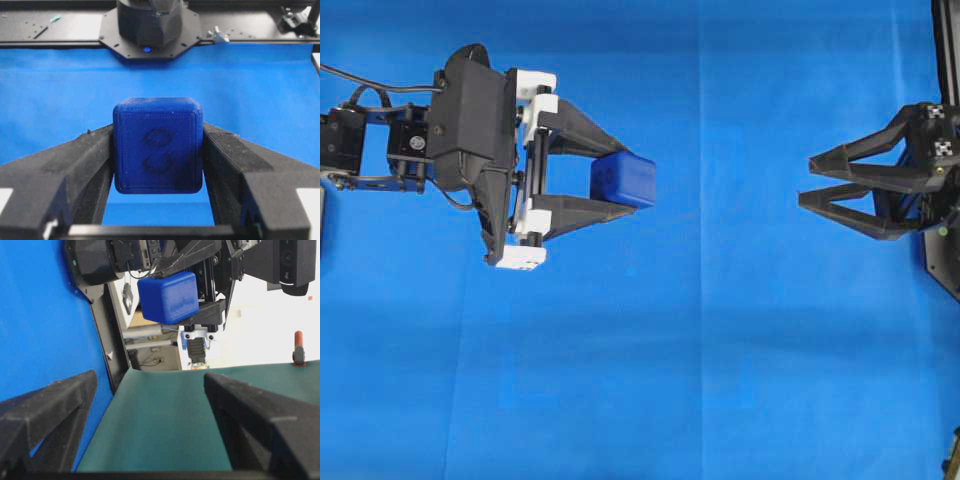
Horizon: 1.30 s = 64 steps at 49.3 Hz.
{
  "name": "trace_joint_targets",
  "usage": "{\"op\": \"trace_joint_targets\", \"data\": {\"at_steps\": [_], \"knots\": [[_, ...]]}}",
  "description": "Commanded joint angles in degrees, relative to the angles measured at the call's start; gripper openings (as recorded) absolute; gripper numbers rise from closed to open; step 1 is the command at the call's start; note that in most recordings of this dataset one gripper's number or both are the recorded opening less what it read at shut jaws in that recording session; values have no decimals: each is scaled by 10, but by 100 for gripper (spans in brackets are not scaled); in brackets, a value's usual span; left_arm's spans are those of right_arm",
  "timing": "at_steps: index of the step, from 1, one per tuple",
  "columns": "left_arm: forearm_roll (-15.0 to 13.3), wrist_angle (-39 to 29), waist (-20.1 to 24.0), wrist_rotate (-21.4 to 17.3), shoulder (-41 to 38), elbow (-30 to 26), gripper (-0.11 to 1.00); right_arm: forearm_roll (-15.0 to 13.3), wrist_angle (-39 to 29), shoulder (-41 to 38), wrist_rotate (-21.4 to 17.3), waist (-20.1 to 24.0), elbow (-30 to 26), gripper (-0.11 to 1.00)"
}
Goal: Handover the blue block to the right arm after grasping it with the left arm, then place it in the designated position.
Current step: 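Move the open right gripper toward the cube held by the left gripper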
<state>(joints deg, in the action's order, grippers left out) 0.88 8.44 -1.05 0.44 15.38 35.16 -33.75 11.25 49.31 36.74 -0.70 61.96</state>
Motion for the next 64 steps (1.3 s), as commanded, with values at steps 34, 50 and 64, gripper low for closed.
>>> {"op": "trace_joint_targets", "data": {"at_steps": [34, 50, 64], "knots": [[-1, 6, -1, 1, 12, -9, 46, 0, 4, -3, -1, 0, -17, 95], [-1, 6, -1, 1, 12, -9, 46, 0, 4, -3, -1, 0, -17, 95], [-1, 6, -1, 1, 12, -9, 46, 0, 5, -23, -1, 0, -28, 95]]}}
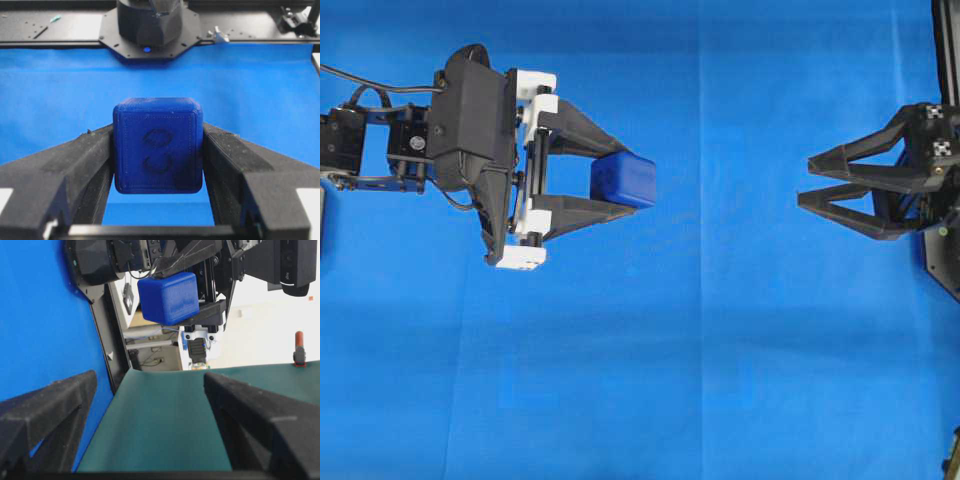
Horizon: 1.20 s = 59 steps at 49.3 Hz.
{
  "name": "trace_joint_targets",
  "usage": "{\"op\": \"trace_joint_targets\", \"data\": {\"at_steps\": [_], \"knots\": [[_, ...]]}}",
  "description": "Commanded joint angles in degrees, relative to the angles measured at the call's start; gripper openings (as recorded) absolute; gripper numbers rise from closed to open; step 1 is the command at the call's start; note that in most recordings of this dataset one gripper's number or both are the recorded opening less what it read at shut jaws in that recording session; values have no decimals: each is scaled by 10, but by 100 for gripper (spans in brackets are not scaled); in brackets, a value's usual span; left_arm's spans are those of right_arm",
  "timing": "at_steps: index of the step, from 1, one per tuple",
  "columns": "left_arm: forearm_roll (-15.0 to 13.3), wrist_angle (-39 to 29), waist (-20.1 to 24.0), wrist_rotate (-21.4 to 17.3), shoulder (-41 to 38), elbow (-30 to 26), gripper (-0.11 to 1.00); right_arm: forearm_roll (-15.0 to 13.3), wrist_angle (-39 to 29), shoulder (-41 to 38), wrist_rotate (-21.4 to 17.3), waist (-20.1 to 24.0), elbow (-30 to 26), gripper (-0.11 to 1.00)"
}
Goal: Handover the blue block to the right arm after grasping it with the left arm, then place it in the designated position.
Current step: 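Move the open right gripper toward the cube held by the left gripper, then close the right gripper on the cube beside the left gripper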
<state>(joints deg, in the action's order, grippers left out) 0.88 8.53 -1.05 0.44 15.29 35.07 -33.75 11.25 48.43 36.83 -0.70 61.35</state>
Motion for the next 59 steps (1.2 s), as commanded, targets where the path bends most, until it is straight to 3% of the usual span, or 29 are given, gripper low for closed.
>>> {"op": "trace_joint_targets", "data": {"at_steps": [1, 23, 59], "knots": [[-1, 5, -1, 1, 13, -8, 46, 1, 6, -18, -2, 0, -26, 95], [-1, 5, -1, 1, 13, -8, 46, 1, 41, -155, -2, -1, -122, 95], [-1, 5, -1, 1, 13, -7, 46, 0, 42, -326, -1, -1, -273, 95]]}}
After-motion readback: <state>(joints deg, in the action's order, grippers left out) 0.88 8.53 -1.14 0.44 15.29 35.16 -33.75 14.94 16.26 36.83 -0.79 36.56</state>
